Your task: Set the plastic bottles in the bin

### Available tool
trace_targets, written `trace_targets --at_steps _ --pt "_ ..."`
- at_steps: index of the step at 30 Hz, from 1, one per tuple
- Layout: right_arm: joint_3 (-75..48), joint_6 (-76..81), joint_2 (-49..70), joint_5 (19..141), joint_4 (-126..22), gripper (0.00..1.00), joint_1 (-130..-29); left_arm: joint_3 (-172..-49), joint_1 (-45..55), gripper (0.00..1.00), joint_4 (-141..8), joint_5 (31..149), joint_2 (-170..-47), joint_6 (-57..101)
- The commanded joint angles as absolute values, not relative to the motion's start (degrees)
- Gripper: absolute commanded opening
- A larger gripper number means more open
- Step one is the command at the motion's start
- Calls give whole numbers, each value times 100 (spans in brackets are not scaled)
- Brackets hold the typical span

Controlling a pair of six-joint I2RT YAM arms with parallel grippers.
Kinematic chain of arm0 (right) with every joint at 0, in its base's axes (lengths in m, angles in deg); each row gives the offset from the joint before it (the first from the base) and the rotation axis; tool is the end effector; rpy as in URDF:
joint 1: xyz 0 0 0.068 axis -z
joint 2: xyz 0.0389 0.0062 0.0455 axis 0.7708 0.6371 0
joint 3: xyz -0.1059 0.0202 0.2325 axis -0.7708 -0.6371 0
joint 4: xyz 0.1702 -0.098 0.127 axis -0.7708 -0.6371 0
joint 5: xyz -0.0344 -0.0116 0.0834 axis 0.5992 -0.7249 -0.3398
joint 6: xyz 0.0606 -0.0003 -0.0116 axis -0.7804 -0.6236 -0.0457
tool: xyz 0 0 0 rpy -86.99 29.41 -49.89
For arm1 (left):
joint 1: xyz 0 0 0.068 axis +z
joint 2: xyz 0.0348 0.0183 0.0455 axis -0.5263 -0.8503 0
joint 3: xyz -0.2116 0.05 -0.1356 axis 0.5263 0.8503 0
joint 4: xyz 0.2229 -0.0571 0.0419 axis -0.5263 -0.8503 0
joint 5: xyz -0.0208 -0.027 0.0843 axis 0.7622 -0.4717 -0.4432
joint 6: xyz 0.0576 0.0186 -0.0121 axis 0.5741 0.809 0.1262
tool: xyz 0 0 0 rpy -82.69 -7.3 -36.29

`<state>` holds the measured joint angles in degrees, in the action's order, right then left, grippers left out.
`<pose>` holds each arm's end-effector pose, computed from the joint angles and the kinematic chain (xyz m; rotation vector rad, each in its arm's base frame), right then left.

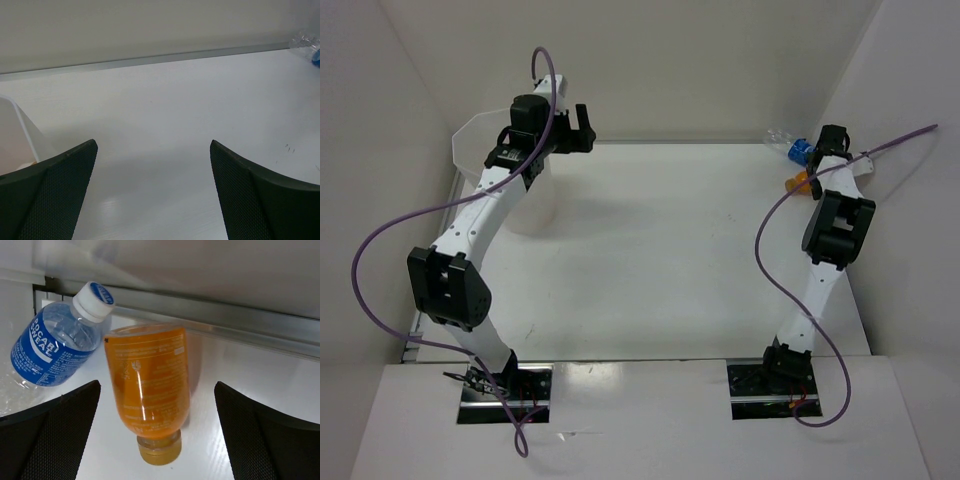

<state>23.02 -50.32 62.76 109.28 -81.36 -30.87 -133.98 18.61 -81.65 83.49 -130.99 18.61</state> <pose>0.4514 -0.1789 0.1828 1.6429 1.7209 -0.1445 0.3760 -0.0892 0.3802 -0.0149 1.8481 -0.3732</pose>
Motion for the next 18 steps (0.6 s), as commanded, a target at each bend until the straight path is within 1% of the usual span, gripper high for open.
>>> trace_targets --at_steps 1,4,6,7,8,13,15,17,18 --pt "3220 -4635 6903 10804 -8429 100 -3083 -13529 1910 100 -7988 8393 -13167 1791" --pt "3662 -4582 7168 10804 -8736 100 -3232 -13529 1910 100 -8040 8393 -13219 1738" --pt "3663 -4634 7230 10883 -8817 98 -3285 -13529 1910 100 -8041 8445 -13220 1737" --pt "3576 -4634 7230 10944 -8817 93 -3285 -13529 1910 100 -8041 8445 -13220 1737" --pt "3488 -4721 7230 10945 -8817 91 -3285 -13529 1910 100 -8093 8445 -13220 1685" --pt "2803 -4854 7019 10998 -8686 91 -3285 -13476 1910 100 -8093 8445 -13097 1632" --pt "2749 -4854 7019 10998 -8685 78 -3285 -13415 1910 100 -8093 8445 -12974 1632" --pt "2810 -4854 7019 10945 -8685 62 -3285 -13354 1910 100 -8093 8445 -12921 1632" --pt "2811 -4767 7019 10945 -8685 62 -3285 -13353 1910 100 -8093 8445 -12921 1632"
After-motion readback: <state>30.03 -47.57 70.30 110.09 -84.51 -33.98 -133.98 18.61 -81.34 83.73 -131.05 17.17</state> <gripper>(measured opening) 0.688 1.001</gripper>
